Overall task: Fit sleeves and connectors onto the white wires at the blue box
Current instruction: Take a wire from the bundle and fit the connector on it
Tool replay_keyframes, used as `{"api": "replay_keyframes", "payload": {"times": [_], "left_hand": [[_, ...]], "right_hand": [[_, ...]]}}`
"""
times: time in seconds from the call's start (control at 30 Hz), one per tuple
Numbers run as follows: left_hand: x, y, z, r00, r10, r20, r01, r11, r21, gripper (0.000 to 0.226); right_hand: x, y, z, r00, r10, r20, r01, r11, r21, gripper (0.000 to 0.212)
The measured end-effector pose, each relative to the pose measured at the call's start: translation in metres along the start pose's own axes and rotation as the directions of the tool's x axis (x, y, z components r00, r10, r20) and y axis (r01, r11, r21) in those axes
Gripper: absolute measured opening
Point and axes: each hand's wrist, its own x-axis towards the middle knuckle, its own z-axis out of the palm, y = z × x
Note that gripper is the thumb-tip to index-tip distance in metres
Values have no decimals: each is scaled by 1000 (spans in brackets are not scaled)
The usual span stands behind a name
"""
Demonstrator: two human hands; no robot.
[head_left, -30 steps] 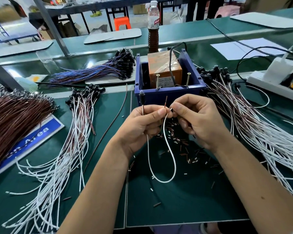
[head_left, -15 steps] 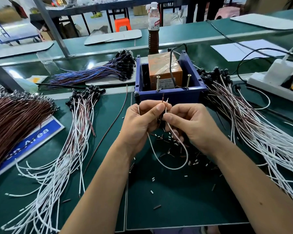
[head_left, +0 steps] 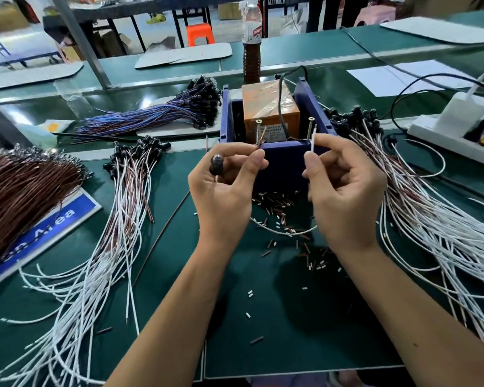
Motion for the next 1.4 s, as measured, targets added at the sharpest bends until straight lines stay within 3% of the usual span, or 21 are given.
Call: {"api": "replay_keyframes", "payload": {"times": [0.2, 0.47, 0.9, 1.07, 1.4], "left_hand": [[7, -4, 8, 970, 16, -241, 6, 996, 91, 10], [4, -4, 17, 948, 45, -315, 23, 978, 208, 7], [1, -4, 20, 954, 46, -296, 34, 965, 259, 7], [0, -3, 20, 957, 31, -290, 44, 968, 247, 4], [-1, -2, 22, 961, 21, -277, 52, 965, 256, 5]], "right_hand": [[4, 7, -2, 993, -42, -114, 19, 981, -192, 21], [7, 8, 0, 998, -28, -64, 14, 977, -214, 28], [0, 7, 3, 995, 104, -3, -104, 994, -40, 27], [-3, 6, 7, 986, 160, -43, -157, 986, 62, 27], [-4, 4, 7, 978, 207, -19, -204, 974, 102, 26]]}}
